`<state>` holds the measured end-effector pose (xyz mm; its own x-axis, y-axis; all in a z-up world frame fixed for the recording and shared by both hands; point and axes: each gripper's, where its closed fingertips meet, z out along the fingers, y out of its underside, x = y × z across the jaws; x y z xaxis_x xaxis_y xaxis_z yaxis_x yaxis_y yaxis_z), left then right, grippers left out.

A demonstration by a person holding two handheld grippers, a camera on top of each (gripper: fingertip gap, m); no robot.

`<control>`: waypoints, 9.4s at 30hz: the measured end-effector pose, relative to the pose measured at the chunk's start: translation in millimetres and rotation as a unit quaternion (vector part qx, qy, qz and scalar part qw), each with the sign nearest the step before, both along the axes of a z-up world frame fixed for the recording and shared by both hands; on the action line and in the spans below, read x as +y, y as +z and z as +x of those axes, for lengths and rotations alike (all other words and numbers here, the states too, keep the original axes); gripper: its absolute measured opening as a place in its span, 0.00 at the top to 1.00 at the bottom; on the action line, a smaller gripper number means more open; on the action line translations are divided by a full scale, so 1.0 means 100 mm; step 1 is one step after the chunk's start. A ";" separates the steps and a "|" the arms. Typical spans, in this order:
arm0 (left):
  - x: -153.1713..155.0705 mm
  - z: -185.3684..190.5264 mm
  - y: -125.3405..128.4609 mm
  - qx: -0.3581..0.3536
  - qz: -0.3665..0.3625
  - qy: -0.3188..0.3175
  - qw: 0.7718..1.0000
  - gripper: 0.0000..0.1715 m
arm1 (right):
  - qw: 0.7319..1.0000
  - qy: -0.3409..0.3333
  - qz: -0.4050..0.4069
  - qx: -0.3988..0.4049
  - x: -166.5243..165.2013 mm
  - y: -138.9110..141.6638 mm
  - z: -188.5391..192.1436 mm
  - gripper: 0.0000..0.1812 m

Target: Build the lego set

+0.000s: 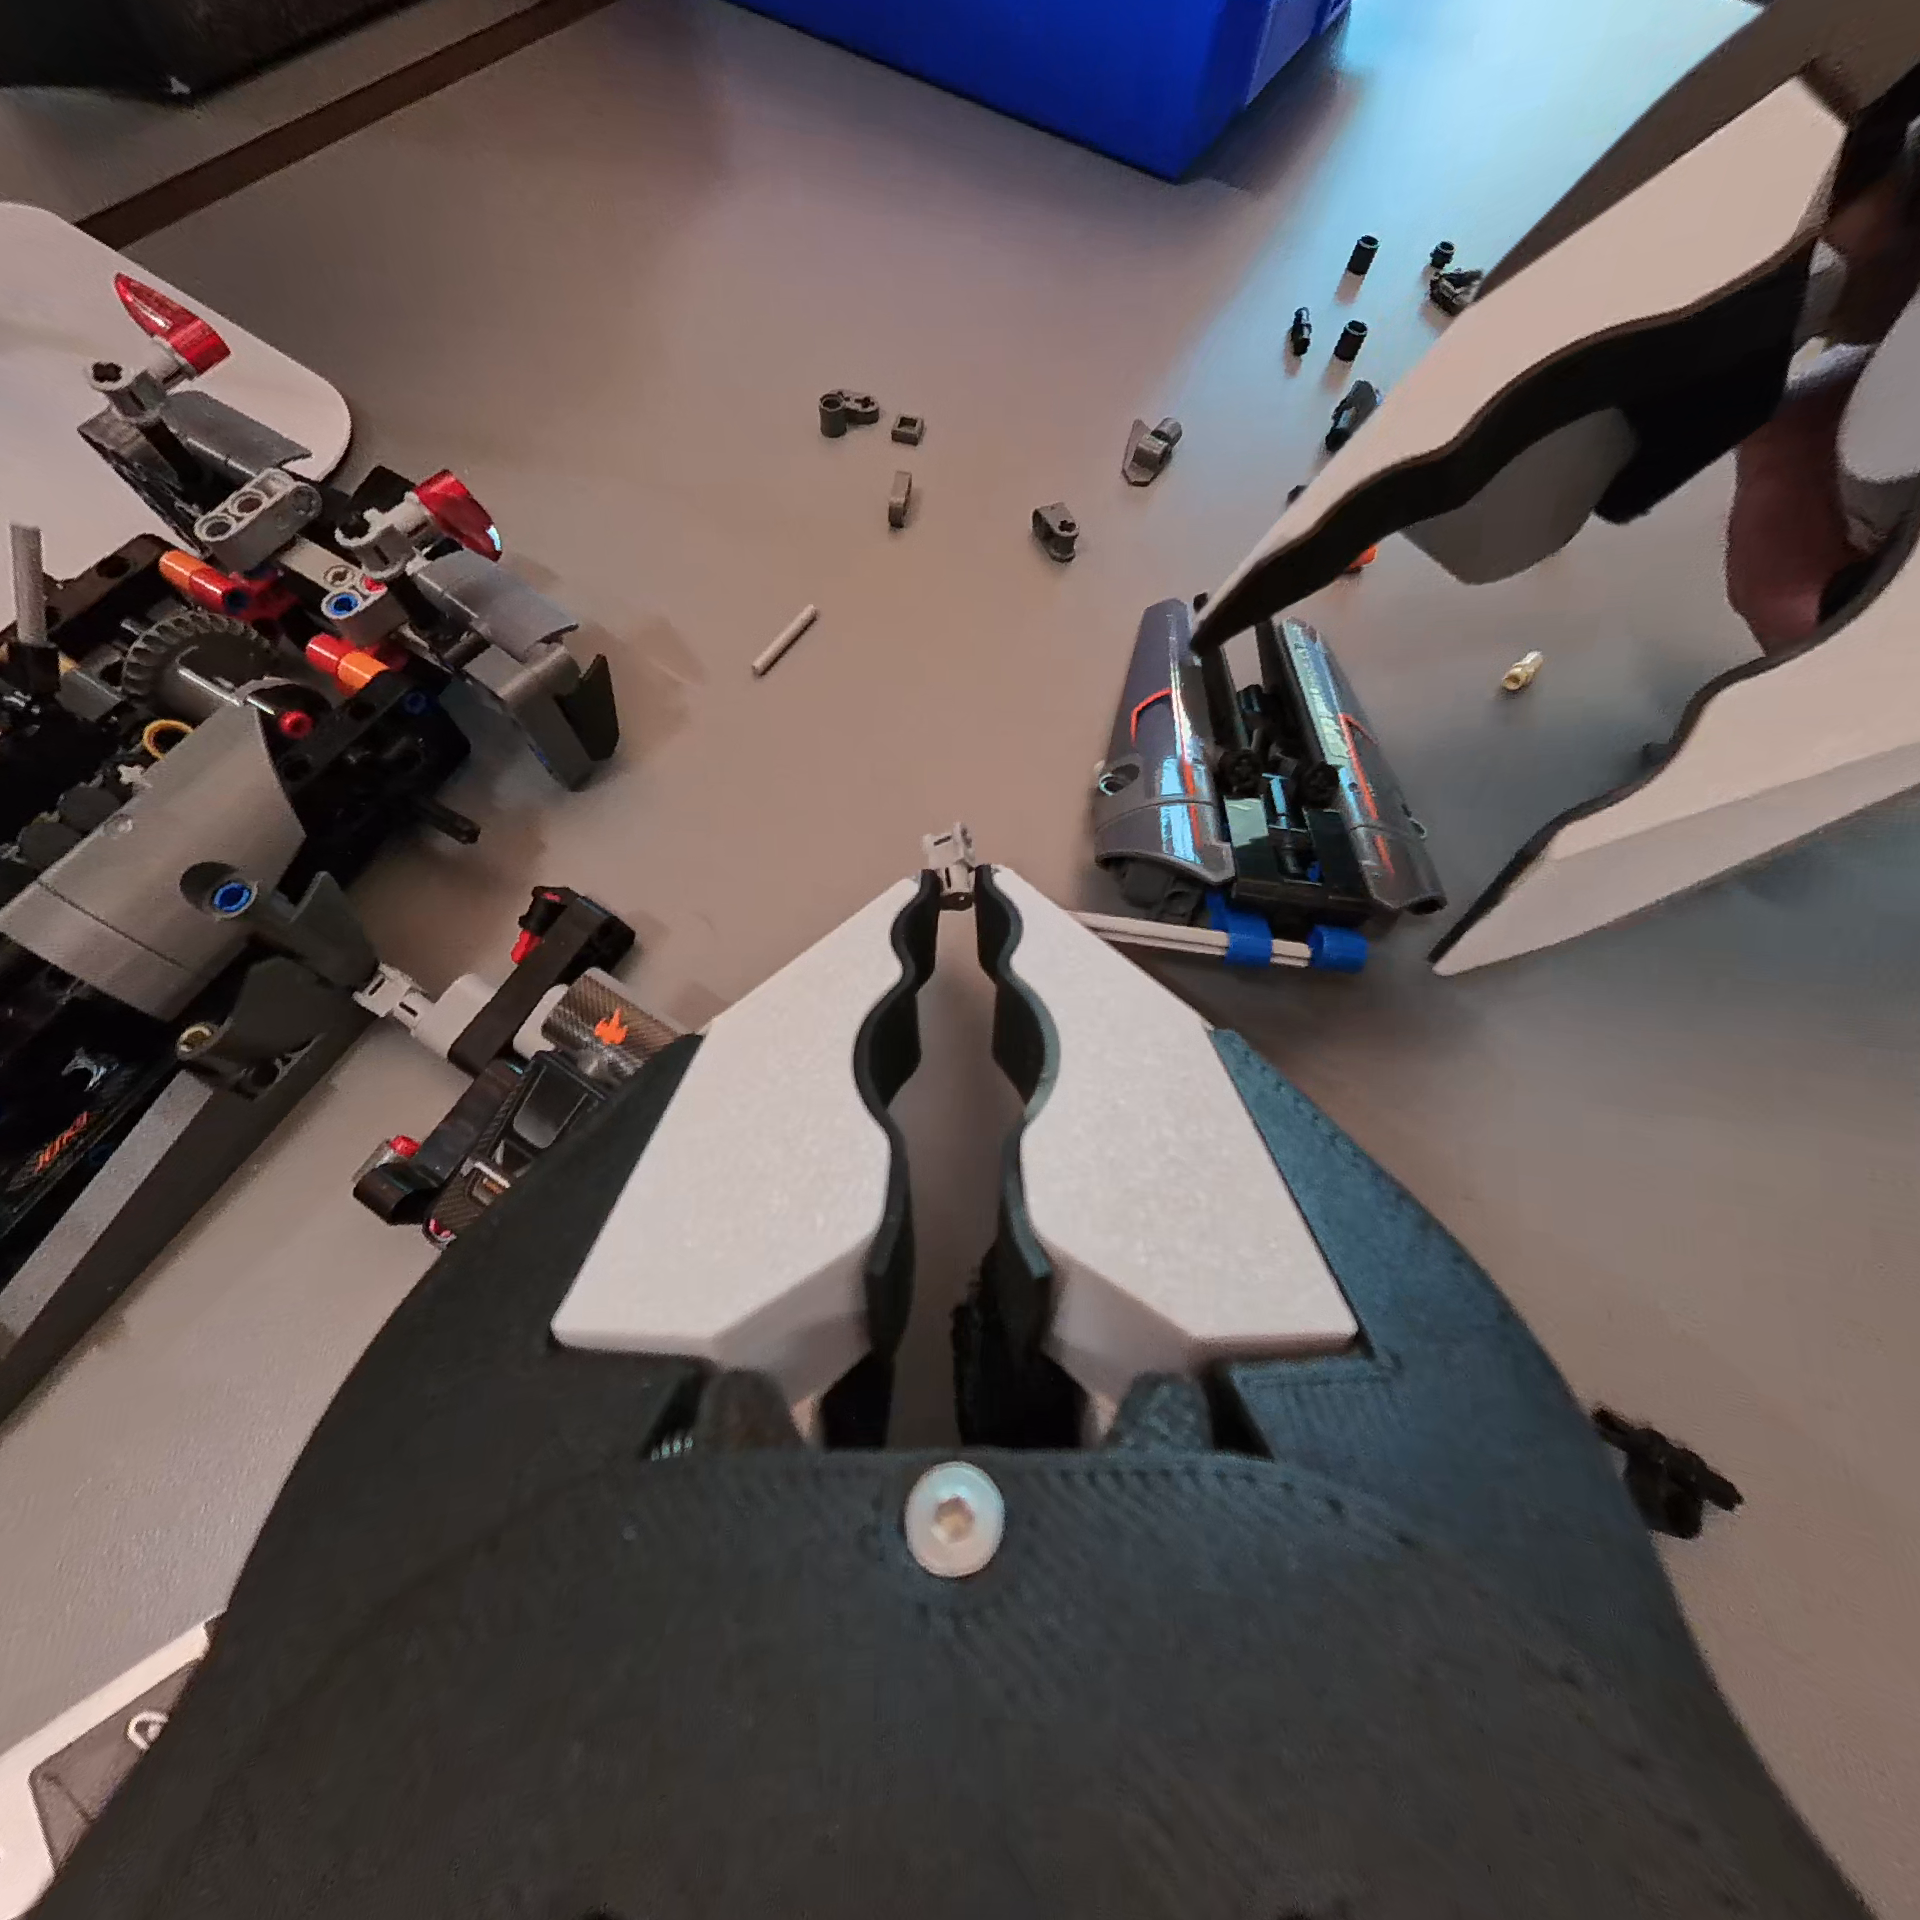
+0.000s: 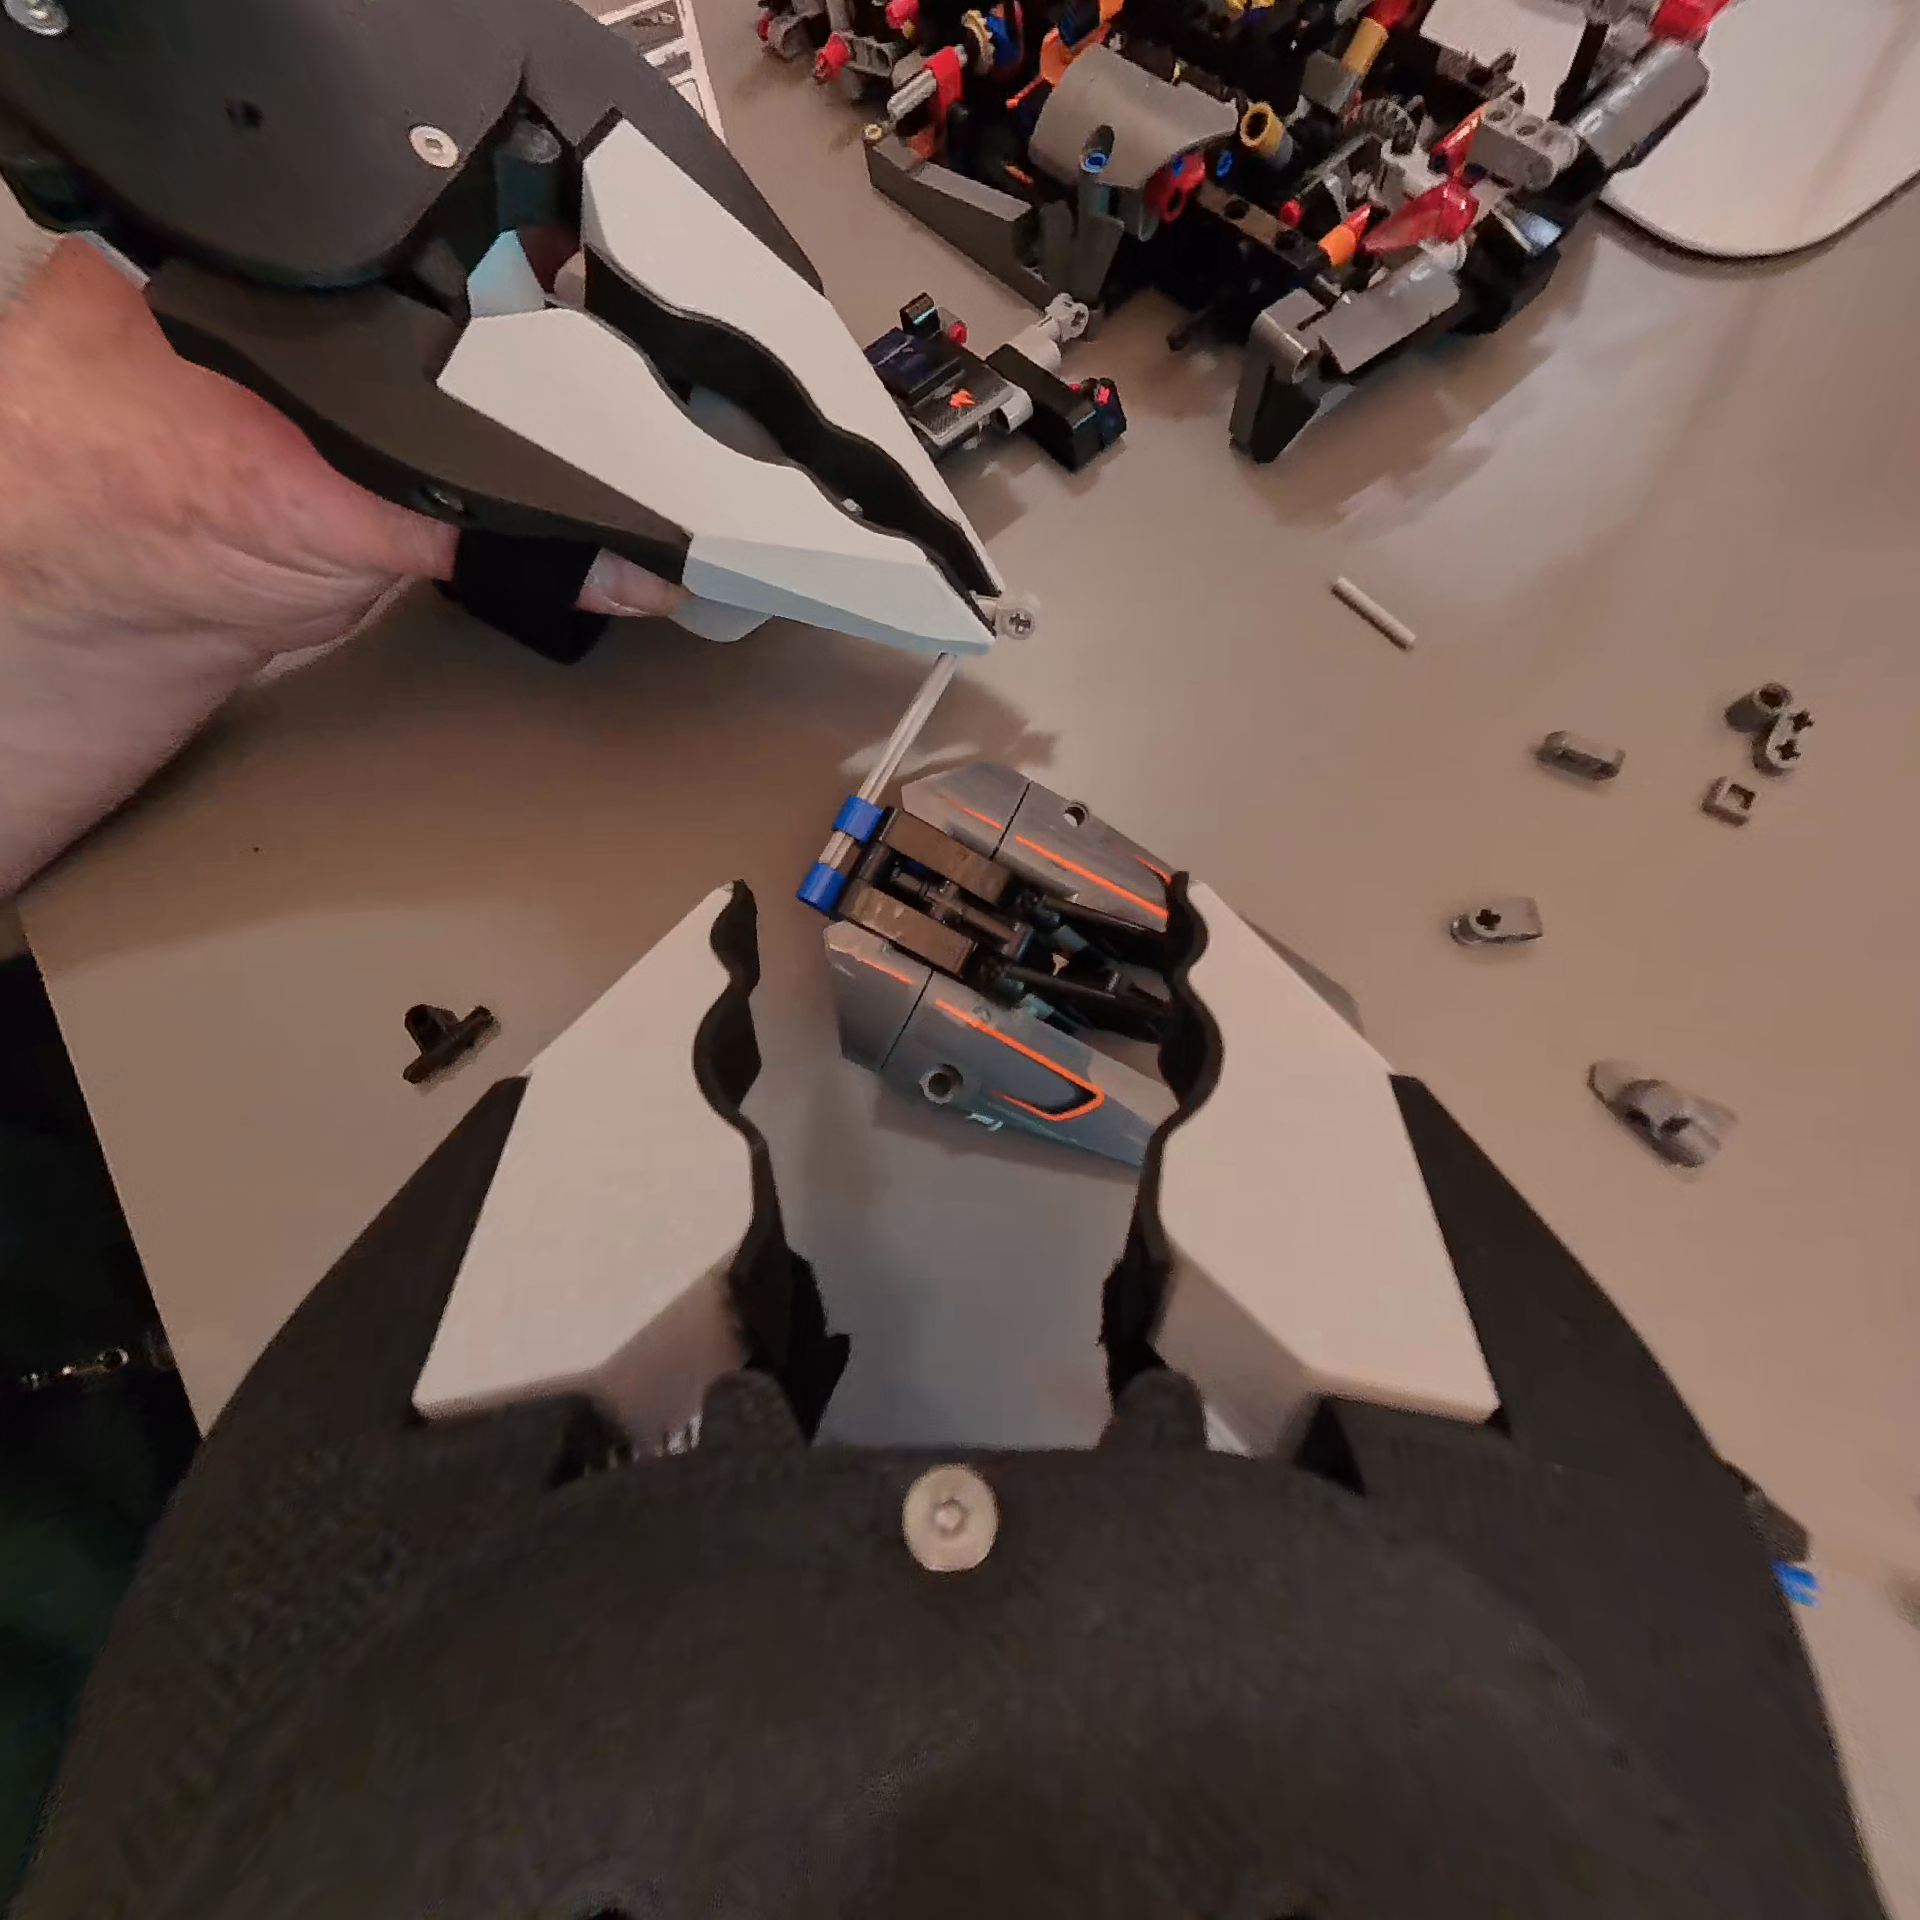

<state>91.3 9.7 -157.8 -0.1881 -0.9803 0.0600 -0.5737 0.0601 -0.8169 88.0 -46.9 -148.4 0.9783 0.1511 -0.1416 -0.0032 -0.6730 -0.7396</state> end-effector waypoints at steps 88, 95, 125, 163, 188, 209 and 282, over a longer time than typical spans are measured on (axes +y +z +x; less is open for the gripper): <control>0.03 0.11 0.06 -0.018 -0.017 0.005 1.000 0.97 | 0.975 -0.116 0.185 0.040 -0.16 0.30 0.54 0.61; 0.04 0.13 0.04 -0.017 0.008 0.011 1.000 0.97 | 0.981 -0.078 0.177 0.016 -0.14 0.27 0.39 0.58; 0.05 0.12 0.11 -0.045 0.052 0.024 0.997 0.97 | 0.981 -0.077 0.175 0.028 -0.14 0.26 0.37 0.60; 0.12 0.08 0.10 -0.041 0.057 0.035 0.997 0.97 | 0.978 -0.011 0.210 -0.014 -0.05 0.43 0.02 0.60; 0.09 0.03 0.13 -0.054 0.069 0.030 0.996 0.97 | 0.991 0.043 0.070 -0.110 -0.15 -0.09 0.00 0.44; 0.07 0.02 0.12 -0.055 0.087 0.025 0.994 0.97 | 0.996 0.068 0.030 -0.057 -0.05 -0.09 0.10 0.63; 0.06 0.10 0.10 -0.054 0.123 0.009 0.991 0.97 | 0.992 0.096 0.072 0.042 0.02 -0.02 0.21 0.64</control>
<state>101.1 15.2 -147.3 -0.1635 -0.9657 -0.2015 -0.4864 0.2566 -0.8352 109.1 -44.8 -150.6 0.9152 0.3585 -0.1842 0.0501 -0.5548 -0.8305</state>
